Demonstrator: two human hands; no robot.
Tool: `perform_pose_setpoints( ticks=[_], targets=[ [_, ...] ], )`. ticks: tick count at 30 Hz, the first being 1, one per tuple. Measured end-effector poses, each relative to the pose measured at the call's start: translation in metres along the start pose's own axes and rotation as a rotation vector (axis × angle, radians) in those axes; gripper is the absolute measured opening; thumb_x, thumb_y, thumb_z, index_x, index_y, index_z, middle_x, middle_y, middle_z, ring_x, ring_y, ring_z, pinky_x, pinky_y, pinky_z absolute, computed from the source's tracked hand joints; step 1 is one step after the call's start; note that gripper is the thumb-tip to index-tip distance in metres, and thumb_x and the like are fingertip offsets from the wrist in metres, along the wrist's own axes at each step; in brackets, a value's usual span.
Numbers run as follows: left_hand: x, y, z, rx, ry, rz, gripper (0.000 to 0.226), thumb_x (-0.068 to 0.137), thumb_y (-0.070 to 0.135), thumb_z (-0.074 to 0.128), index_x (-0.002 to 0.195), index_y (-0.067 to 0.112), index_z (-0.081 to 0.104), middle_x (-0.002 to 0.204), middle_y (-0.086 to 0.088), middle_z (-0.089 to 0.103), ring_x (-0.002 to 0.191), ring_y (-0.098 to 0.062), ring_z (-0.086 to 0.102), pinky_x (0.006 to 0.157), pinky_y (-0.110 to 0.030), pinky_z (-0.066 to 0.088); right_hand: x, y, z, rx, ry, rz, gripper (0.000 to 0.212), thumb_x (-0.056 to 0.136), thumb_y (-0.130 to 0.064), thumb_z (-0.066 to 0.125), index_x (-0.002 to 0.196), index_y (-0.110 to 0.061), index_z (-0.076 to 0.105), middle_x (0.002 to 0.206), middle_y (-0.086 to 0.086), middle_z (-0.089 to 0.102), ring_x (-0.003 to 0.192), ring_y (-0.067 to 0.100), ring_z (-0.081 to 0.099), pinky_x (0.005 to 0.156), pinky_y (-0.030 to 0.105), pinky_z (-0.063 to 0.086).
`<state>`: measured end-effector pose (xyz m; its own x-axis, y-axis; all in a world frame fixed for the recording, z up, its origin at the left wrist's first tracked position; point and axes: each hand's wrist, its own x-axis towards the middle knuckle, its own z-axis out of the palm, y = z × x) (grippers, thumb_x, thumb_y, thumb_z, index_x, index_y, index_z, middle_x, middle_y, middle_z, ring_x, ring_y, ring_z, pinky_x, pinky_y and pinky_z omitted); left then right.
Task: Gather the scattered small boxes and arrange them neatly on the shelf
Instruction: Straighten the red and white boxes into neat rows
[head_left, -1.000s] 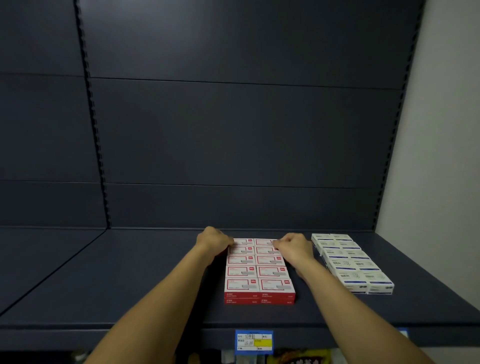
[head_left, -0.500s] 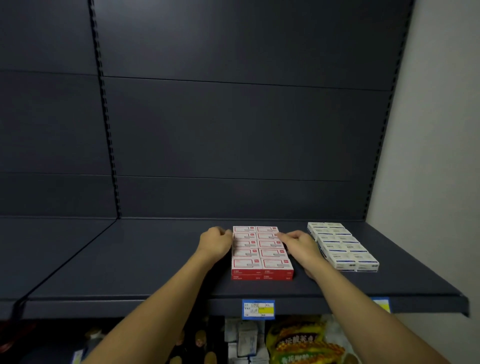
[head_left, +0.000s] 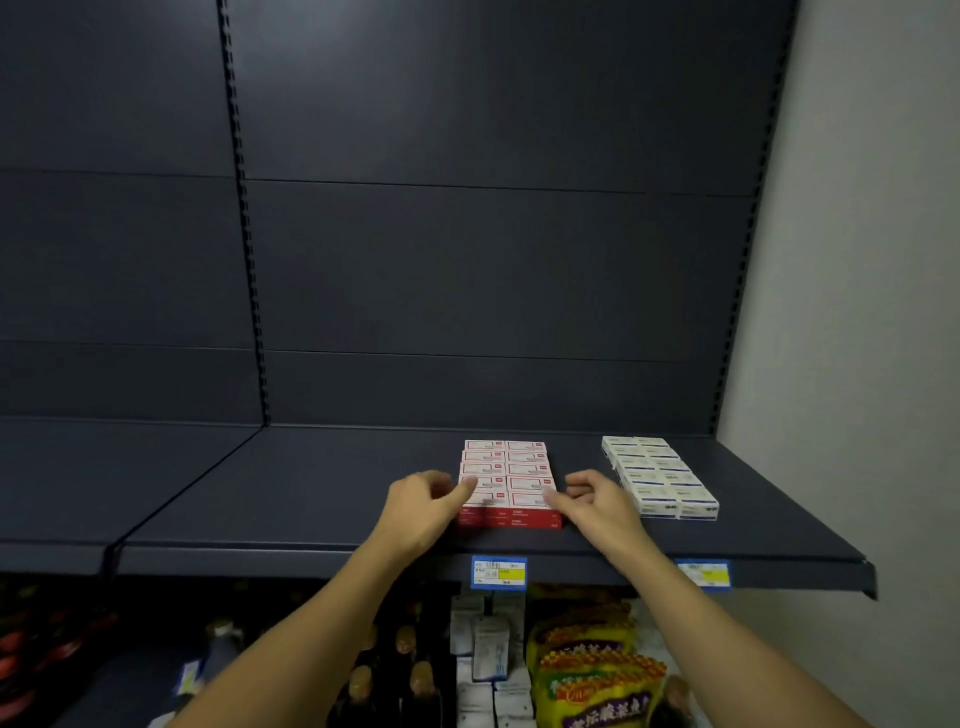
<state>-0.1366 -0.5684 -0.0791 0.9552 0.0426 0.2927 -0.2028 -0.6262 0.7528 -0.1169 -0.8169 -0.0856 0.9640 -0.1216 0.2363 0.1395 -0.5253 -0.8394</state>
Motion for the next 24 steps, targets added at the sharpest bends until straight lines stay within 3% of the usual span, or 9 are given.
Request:
perform_pose_setpoints(
  ticks=[4, 7, 10, 14, 24],
  targets=[
    [-0.010, -0.001, 0.006, 0.121, -0.067, 0.072, 0.054, 0.083, 0.059, 0.071, 0.126, 0.027, 0.067, 0.120, 0.011, 0.066, 0.110, -0.008, 0.060, 0.101, -0.034, 0.050, -0.012, 0.003, -0.004, -0.143, -0.048, -0.066, 0.064, 0.070, -0.039, 0.088, 0.123, -0.015, 0.062, 0.113, -0.002, 0.066, 0.094, 0.007, 0.060, 0.078, 0.017, 0.048],
    [-0.012, -0.001, 0.014, 0.206, -0.076, 0.065, 0.054, 0.084, 0.047, 0.076, 0.133, 0.030, 0.062, 0.123, 0.011, 0.070, 0.116, -0.010, 0.061, 0.104, -0.036, 0.049, -0.017, 0.000, -0.001, -0.185, -0.051, -0.069, 0.065, 0.072, -0.029, 0.088, 0.129, -0.012, 0.062, 0.118, 0.002, 0.066, 0.094, 0.009, 0.060, 0.083, 0.020, 0.048],
    [-0.011, -0.004, 0.018, 0.224, -0.022, 0.054, 0.049, 0.086, 0.040, 0.076, 0.133, 0.031, 0.063, 0.121, 0.012, 0.071, 0.121, -0.016, 0.059, 0.104, -0.041, 0.049, -0.019, -0.001, 0.001, -0.170, -0.044, -0.053, 0.055, 0.076, -0.020, 0.085, 0.127, -0.012, 0.064, 0.116, 0.002, 0.067, 0.094, 0.009, 0.058, 0.085, 0.021, 0.048],
    [-0.007, -0.003, 0.020, 0.225, -0.016, 0.040, 0.046, 0.090, 0.033, 0.073, 0.134, 0.028, 0.063, 0.124, 0.009, 0.070, 0.120, -0.014, 0.060, 0.104, -0.037, 0.049, -0.016, -0.002, 0.005, -0.130, -0.033, -0.028, 0.046, 0.076, -0.012, 0.085, 0.119, -0.012, 0.070, 0.097, -0.006, 0.067, 0.088, 0.006, 0.061, 0.087, 0.022, 0.051],
    [0.000, -0.005, 0.017, 0.201, -0.070, 0.036, 0.042, 0.089, 0.033, 0.075, 0.129, 0.024, 0.067, 0.120, 0.007, 0.072, 0.111, -0.010, 0.064, 0.098, -0.032, 0.053, -0.010, -0.003, 0.009, -0.126, -0.037, 0.020, 0.048, 0.077, -0.010, 0.084, 0.122, -0.012, 0.069, 0.111, 0.001, 0.073, 0.098, 0.011, 0.067, 0.096, 0.029, 0.053]
  ],
)
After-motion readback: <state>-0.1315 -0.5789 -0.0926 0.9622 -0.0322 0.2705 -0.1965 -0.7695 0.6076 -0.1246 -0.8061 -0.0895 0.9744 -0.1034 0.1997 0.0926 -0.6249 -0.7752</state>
